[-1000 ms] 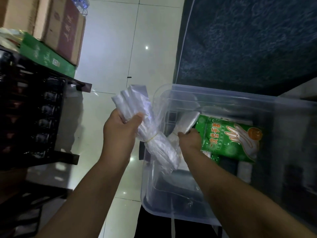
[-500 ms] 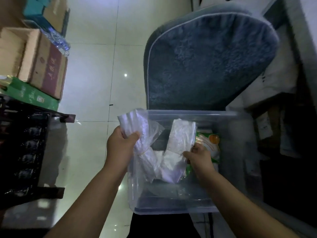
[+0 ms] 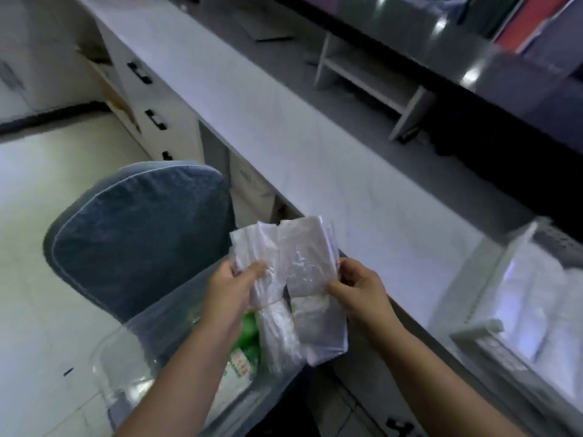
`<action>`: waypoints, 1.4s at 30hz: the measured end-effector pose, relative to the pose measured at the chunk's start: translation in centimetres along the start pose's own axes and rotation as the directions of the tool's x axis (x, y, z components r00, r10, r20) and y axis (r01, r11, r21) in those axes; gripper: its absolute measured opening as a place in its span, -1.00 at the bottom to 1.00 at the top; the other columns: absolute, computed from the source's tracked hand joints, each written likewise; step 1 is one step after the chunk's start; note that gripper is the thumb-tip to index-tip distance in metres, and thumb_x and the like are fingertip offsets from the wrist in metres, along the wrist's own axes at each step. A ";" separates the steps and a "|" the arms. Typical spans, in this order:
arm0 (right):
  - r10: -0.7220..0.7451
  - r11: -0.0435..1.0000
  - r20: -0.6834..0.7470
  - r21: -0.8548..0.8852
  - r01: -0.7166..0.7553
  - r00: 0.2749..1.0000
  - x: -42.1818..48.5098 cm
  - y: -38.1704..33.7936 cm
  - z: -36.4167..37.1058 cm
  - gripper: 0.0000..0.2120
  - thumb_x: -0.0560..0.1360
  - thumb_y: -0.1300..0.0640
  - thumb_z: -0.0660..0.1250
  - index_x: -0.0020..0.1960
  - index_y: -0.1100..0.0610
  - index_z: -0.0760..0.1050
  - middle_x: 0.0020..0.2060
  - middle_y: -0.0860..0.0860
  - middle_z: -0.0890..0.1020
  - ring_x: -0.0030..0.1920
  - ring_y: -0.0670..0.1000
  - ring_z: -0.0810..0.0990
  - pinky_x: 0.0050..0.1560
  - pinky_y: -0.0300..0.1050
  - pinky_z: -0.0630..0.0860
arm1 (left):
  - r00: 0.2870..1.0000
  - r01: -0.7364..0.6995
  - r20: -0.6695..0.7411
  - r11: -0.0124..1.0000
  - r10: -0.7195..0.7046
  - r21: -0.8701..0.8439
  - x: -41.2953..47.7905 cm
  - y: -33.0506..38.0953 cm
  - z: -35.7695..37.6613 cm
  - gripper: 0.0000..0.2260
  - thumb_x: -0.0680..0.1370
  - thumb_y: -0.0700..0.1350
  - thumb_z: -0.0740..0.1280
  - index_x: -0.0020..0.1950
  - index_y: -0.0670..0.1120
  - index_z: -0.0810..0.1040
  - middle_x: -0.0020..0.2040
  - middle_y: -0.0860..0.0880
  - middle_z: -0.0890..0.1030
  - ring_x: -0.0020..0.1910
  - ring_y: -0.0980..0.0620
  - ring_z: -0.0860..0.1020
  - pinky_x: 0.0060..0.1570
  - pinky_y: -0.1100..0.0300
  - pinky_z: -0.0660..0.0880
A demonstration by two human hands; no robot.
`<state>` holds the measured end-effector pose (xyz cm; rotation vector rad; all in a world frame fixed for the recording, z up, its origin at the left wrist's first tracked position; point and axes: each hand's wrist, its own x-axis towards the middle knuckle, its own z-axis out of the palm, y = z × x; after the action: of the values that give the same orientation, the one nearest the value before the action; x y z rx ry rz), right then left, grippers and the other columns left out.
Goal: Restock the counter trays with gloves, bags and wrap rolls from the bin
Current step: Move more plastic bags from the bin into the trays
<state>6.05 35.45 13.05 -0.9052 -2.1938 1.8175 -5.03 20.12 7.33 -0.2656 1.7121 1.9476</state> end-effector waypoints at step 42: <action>0.050 0.960 -0.645 0.241 0.140 0.763 -25.5 10.1 -49.7 -0.69 0.36 0.08 0.49 0.02 -0.14 0.48 -0.13 -0.21 0.68 -0.14 -0.18 0.66 -0.30 -0.33 0.57 | 0.653 0.041 0.752 0.996 -0.090 0.084 -35.1 -13.9 54.7 -0.86 0.56 -0.15 0.25 0.09 0.02 0.39 0.00 -0.18 0.60 -0.17 -0.12 0.67 -0.30 0.02 0.60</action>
<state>53.90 64.48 22.68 -1.1759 -1.4735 1.4280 42.12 64.65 21.80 0.4649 1.1537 1.5913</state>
